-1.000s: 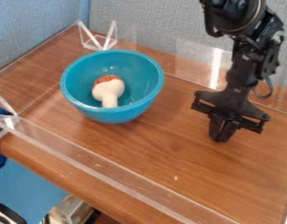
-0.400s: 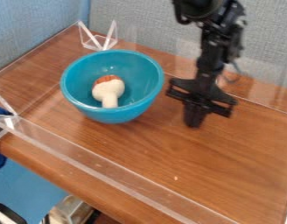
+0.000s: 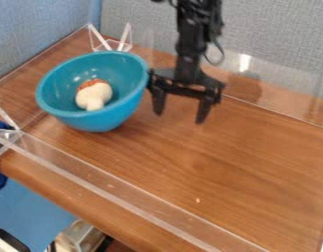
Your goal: Remove the mushroom from inside the blue bowl and put it on the table
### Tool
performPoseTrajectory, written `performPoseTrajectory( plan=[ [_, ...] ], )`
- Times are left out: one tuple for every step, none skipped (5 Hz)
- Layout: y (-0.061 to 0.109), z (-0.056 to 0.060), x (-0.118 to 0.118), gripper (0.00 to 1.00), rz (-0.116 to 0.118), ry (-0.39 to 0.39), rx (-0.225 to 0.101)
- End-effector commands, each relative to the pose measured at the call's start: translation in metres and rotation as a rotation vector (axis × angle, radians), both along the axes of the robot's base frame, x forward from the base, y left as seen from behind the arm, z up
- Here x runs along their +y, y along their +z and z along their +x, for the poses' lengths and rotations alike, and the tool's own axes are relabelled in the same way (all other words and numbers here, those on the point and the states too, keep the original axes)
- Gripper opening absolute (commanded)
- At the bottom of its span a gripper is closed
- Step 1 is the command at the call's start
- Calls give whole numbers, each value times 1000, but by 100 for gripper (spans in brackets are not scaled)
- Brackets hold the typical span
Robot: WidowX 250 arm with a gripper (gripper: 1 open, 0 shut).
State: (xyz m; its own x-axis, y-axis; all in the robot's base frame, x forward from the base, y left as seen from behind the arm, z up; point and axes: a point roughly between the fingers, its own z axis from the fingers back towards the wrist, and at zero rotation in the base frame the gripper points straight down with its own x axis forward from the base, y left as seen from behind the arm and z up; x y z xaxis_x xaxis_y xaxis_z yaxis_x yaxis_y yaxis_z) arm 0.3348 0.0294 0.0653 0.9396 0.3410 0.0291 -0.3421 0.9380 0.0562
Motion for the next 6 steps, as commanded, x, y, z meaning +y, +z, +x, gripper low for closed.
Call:
performPoseTrajectory(
  plan=[
    [40, 1, 21, 100, -21, 61, -92],
    [50, 4, 56, 100, -18, 155, -116],
    [55, 7, 81, 100, -10, 233, -129],
    [51, 5, 100, 0, 4, 262, -132],
    [43, 3, 108, 100, 15, 273, -127],
    [40, 6, 114, 0, 22, 270, -124]
  ],
)
